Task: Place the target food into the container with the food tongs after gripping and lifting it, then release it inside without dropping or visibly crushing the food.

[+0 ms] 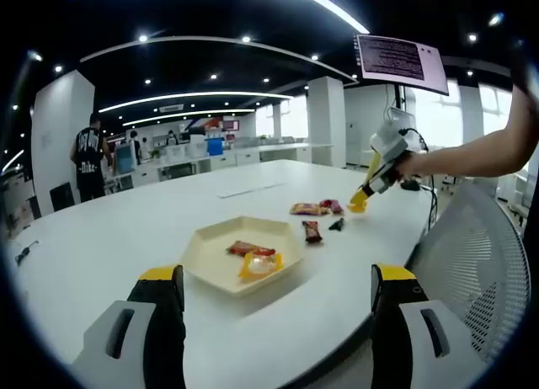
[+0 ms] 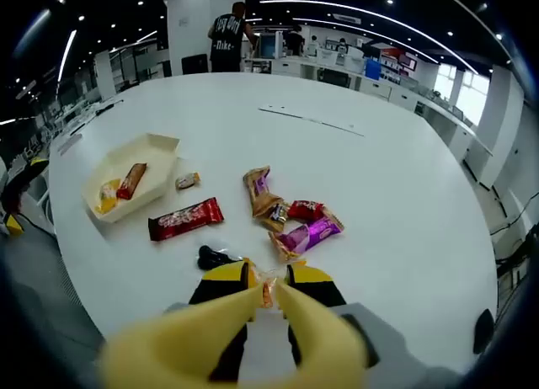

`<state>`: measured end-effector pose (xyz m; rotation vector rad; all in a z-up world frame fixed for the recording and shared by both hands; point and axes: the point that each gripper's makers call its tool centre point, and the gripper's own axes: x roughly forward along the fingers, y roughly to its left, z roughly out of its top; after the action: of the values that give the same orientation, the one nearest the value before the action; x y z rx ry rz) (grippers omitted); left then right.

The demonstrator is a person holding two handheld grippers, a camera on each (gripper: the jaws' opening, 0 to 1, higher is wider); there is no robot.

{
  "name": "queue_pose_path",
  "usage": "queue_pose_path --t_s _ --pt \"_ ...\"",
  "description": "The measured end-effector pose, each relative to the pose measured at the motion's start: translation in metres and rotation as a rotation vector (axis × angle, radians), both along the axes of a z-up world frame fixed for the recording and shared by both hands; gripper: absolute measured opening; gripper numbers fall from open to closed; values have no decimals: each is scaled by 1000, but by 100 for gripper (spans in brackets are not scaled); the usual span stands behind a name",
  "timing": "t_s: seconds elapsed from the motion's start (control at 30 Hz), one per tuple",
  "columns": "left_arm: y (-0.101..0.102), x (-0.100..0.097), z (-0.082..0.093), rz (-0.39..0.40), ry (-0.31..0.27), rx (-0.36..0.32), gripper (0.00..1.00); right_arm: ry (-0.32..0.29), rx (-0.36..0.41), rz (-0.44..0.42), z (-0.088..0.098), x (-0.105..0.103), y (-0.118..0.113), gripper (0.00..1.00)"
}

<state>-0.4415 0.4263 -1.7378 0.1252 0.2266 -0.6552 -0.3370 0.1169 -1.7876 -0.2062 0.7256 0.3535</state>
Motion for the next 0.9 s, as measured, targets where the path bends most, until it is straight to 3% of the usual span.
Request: queue_pose_path --t_s 0.6,0.9 --pt "-2 -1 1 -7 -4 -11 88 -117 3 38 74 10 24 17" --pt "-2 -1 1 -13 -1 -11 88 -133 24 60 83 23 41 17"
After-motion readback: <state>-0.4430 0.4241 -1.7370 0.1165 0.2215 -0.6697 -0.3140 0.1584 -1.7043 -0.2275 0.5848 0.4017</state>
